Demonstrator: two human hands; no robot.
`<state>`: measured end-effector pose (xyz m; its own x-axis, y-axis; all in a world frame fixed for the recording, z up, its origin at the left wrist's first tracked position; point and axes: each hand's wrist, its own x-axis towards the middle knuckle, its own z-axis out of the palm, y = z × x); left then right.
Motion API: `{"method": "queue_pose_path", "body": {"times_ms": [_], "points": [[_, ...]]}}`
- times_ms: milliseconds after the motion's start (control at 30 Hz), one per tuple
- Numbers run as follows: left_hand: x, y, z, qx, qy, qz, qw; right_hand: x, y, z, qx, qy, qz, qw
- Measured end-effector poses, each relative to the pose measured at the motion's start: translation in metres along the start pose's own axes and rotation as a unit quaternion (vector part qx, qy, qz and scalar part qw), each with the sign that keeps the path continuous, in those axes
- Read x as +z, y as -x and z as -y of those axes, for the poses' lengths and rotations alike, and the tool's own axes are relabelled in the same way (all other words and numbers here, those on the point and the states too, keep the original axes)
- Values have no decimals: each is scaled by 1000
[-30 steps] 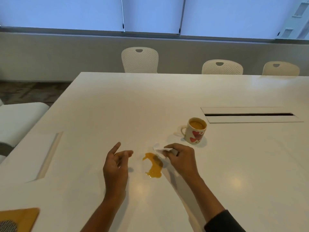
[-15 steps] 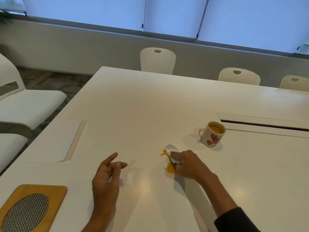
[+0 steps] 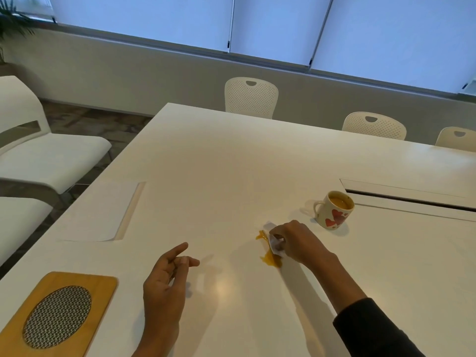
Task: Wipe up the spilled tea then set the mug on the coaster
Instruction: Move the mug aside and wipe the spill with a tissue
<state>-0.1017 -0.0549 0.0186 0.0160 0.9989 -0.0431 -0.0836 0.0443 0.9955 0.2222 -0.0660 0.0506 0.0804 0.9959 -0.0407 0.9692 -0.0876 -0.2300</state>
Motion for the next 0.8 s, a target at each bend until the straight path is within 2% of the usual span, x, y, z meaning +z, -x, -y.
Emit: {"method": "queue_pose_path", "body": {"times_ms": [200,533,800], "points": [[-2,2,6,-2,5,2,1000,-7,-7,10,6,61,-8,998],[-2,5,7,-12,-3,8,1000,4,-17,-11,-27,-18,62,998],[4,12,7,-8,-16,11,1000,18,-1,-25,-57,-41,8,998]]}}
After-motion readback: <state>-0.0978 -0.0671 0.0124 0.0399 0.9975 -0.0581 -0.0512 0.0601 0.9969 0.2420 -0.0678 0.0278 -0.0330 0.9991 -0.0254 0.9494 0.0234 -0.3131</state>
